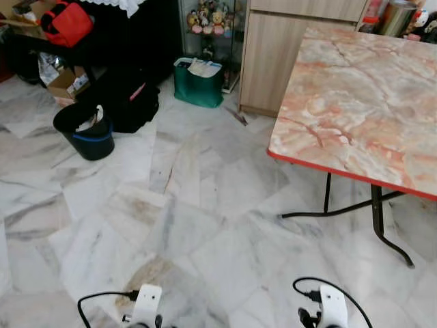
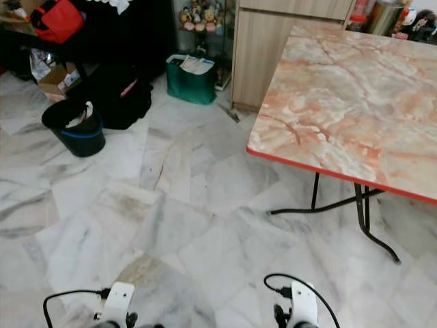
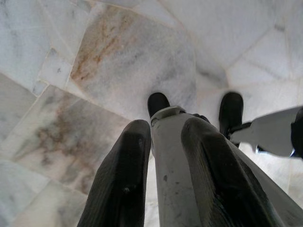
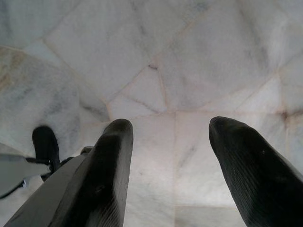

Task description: Setting the table

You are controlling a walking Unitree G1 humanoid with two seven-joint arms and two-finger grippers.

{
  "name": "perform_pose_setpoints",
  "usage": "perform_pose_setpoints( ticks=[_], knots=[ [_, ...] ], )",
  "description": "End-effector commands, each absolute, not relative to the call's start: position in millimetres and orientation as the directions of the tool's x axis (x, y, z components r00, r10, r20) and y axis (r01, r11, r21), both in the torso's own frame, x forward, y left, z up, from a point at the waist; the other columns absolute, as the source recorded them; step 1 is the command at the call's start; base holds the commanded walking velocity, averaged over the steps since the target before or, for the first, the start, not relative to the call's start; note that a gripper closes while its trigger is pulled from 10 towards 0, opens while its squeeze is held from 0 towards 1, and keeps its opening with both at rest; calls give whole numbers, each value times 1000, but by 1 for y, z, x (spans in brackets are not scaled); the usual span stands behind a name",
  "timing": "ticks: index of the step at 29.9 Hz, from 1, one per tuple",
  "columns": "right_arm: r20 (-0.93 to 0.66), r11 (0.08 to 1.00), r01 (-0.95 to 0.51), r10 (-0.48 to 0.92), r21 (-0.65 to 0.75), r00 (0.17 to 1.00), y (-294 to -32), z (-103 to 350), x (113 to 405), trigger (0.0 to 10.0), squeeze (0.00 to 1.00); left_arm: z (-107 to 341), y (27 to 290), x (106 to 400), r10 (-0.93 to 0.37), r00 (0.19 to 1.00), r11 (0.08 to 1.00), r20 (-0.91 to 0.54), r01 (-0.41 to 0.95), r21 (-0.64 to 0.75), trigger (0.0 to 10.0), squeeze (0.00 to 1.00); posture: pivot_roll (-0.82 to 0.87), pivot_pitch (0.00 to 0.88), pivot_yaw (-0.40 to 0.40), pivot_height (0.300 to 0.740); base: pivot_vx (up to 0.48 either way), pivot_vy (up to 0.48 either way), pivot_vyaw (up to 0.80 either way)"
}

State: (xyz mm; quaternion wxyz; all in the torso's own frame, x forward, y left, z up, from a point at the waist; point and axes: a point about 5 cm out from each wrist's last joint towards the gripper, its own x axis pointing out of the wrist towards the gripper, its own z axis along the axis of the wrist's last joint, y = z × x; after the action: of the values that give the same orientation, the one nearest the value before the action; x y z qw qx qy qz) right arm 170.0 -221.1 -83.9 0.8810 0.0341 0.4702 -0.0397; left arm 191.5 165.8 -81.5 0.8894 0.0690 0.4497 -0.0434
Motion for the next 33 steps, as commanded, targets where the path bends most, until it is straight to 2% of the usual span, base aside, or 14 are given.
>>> perform_pose_setpoints(
  ticks=[1,15,20,23,28,33],
  knots=[
    [-831,995,96,-28,31,556,-217,-85,171,10000,0,-91,168,174,-8,526,987,-850,142,78,10000,0,-42,141,-53,740,345,0,525],
    [-834,993,108,-23,44,551,-218,-85,168,10000,0,-91,168,173,-12,523,984,-853,156,82,10000,0,-43,115,-58,740,350,0,37],
    [-836,993,112,-24,45,548,-218,-86,168,10000,0,-91,166,172,-30,525,985,-851,161,64,10000,0,-42,113,-59,740,289,-313,0],
    [-841,991,123,-29,45,540,-218,-86,167,10000,0,-92,167,171,-27,520,986,-854,156,64,10000,0,-45,123,-60,740,0,-377,0],
    [-843,992,116,-20,50,537,-218,-86,167,10000,0,-91,168,172,-26,520,986,-854,154,64,10000,0,-43,131,-62,740,0,-415,-775],
    [-837,990,128,-28,51,547,-219,-85,168,10000,0,-92,169,171,-24,517,986,-855,155,66,10000,0,-41,135,-65,740,0,-458,0]
  ],
)
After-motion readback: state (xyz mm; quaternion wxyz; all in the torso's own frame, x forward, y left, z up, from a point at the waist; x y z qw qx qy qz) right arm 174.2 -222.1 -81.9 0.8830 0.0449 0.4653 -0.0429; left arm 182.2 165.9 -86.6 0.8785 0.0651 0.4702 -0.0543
